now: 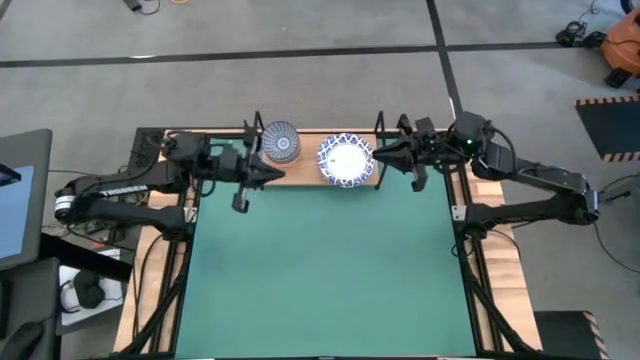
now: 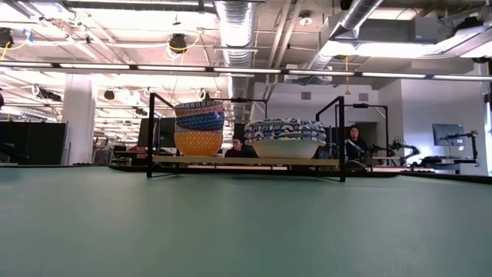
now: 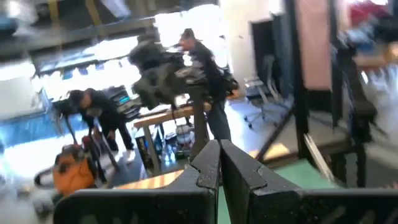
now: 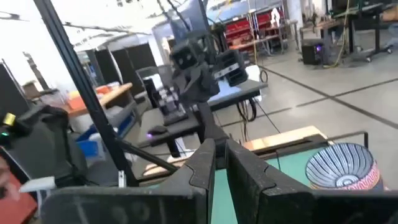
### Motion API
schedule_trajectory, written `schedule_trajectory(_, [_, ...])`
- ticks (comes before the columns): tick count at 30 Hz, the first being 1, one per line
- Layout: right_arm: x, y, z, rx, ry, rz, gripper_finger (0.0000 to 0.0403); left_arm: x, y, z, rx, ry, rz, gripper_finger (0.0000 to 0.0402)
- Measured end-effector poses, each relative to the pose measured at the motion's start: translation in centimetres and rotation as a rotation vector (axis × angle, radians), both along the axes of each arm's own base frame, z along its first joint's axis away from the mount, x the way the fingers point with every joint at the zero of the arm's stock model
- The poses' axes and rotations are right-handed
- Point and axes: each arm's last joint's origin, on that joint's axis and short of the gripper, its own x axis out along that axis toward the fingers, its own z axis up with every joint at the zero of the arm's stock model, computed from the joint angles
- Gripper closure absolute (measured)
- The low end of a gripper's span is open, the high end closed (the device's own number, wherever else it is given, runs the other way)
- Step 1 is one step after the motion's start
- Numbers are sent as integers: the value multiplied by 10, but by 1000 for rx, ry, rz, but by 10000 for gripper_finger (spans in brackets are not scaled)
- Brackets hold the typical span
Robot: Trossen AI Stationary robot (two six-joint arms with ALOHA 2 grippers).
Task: Place and stack bowls onto a shelf
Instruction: Return to Home Position
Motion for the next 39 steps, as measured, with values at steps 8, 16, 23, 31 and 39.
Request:
schedule_trajectory(8, [-29, 15, 6, -207, 5, 18, 373, -44, -10, -35, -20, 22, 66, 402])
schedule_trajectory(16, [-65, 33, -28, -340, -51, 57, 385, -84, -20, -101, -143, 19, 150, 401])
schedule_trajectory(23, [-78, 41, -81, -280, -148, 62, 385, -98, -25, -140, -191, -4, 138, 401])
schedule_trajectory(31, [-96, 44, -124, -224, -164, 64, 386, -111, -28, -166, -206, 14, 136, 401])
schedule_trajectory(39, [-112, 47, -154, -166, -217, 40, 386, -115, -28, -179, -241, 40, 148, 401])
